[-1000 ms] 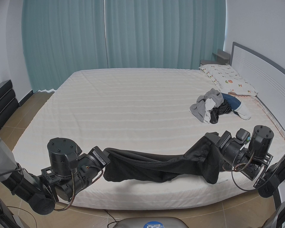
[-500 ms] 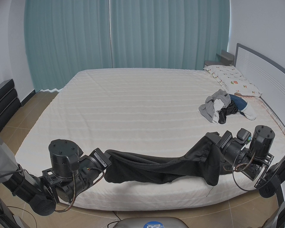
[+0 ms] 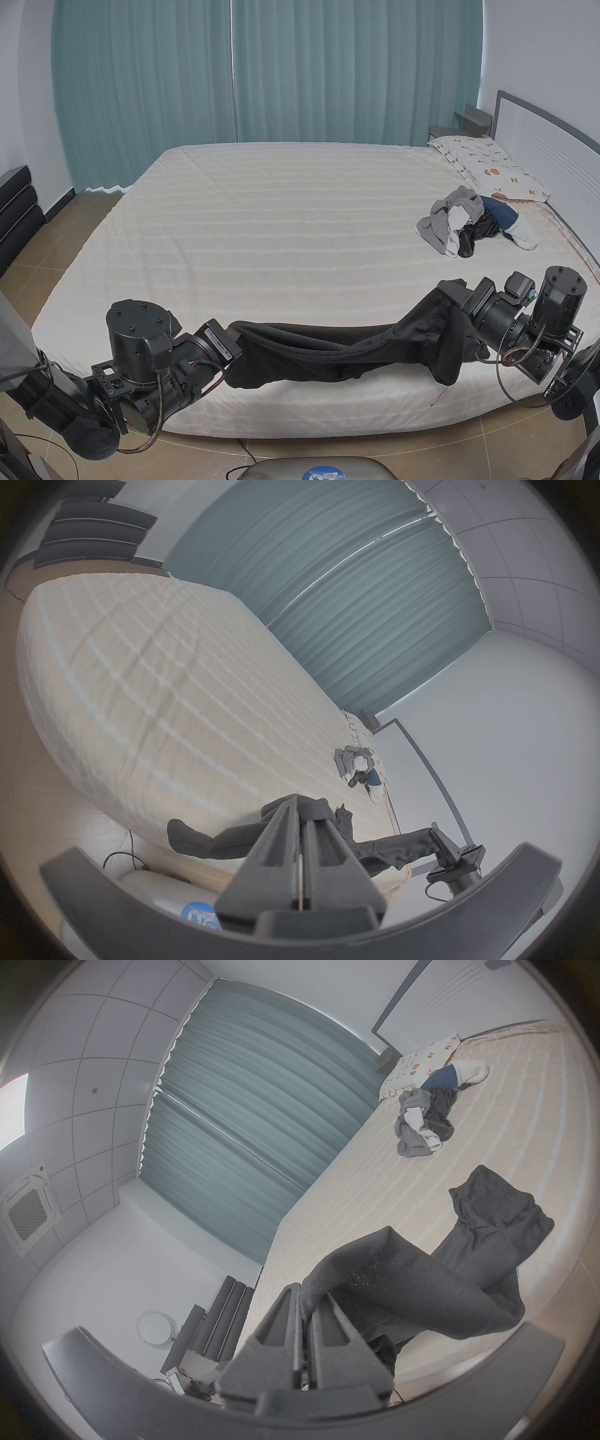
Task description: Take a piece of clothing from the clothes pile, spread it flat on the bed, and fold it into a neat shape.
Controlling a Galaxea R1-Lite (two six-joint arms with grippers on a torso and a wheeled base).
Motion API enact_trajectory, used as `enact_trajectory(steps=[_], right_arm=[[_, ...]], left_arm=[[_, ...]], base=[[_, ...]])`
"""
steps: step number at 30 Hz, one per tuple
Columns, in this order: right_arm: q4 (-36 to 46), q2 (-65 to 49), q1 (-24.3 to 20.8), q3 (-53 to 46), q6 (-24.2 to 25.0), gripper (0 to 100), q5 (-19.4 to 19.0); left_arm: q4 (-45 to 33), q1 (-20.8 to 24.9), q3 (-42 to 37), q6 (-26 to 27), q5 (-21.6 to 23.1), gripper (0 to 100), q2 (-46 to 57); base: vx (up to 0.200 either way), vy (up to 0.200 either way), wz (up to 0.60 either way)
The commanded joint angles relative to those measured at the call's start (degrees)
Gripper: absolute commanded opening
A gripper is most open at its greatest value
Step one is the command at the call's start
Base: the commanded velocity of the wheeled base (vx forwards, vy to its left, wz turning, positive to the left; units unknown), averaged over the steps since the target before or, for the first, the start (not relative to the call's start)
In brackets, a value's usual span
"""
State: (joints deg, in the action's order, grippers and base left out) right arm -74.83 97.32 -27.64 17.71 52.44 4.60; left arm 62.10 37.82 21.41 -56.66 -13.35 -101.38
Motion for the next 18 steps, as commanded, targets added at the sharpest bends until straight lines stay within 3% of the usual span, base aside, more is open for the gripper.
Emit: enact_trajectory(steps=[1, 7, 11, 18], right_arm=[[0.03, -3.54, -1.1, -0.57, -0.06, 0, -0.03], [0.03, -9.34, -3.74, -1.72, -3.84, 0, 0.24], [0.21, -15.4, -6.55, -1.28, -6.92, 0, 0.24], [3.63, -19.97, -6.82, 4.61, -8.59, 0, -0.2]], left_arm=[[-0.22, 0.51, -0.14, 0.15, -0.1, 0, 1.8], [-0.93, 1.65, -0.49, 0.68, -0.1, 0, 5.75], [-0.93, 2.0, -0.49, 2.96, -0.1, 0, 9.27], [-2.16, 1.91, 0.48, 3.75, -0.1, 0, 14.72]], base=[[-0.2, 0.0, 0.0], [-0.2, 0.0, 0.0], [0.0, 0.0, 0.0], [0.0, 0.0, 0.0]])
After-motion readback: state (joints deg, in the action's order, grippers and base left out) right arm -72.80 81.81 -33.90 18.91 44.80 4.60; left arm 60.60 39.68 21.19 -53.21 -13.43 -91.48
